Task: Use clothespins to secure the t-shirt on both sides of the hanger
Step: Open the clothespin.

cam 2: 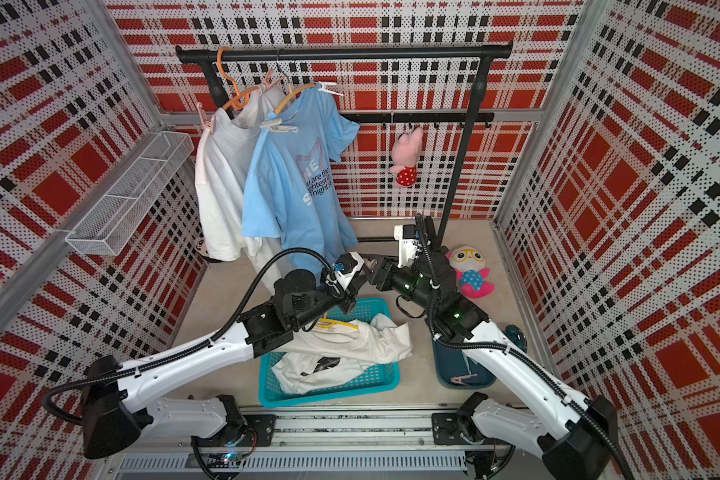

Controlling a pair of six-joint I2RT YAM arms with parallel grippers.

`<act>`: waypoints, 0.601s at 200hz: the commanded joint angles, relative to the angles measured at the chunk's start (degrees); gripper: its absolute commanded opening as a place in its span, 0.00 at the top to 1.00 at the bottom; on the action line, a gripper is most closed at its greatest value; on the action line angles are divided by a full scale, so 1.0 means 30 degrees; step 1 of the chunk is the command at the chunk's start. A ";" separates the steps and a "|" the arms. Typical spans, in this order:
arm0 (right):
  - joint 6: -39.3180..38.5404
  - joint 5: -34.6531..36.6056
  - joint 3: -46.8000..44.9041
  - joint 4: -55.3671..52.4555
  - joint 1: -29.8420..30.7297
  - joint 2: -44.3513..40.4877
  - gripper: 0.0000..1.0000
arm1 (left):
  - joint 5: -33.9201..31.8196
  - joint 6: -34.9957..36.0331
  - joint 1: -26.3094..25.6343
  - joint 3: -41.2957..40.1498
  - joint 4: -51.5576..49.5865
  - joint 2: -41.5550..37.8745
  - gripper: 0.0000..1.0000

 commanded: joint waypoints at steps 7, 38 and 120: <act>0.0012 -0.0011 0.0021 0.0694 -0.0008 -0.0146 0.67 | -0.0171 0.0001 -0.0125 -0.0178 0.0460 -0.0221 0.99; -0.0225 0.0471 -0.0086 0.0359 -0.0010 -0.0301 0.73 | -0.0241 -0.0201 -0.0143 -0.0138 0.0396 -0.0255 0.78; -0.1070 0.4726 -0.0350 -0.1417 -0.0010 0.0046 0.84 | -0.0419 -0.0948 -0.0070 -0.0888 -0.0526 -0.1632 0.29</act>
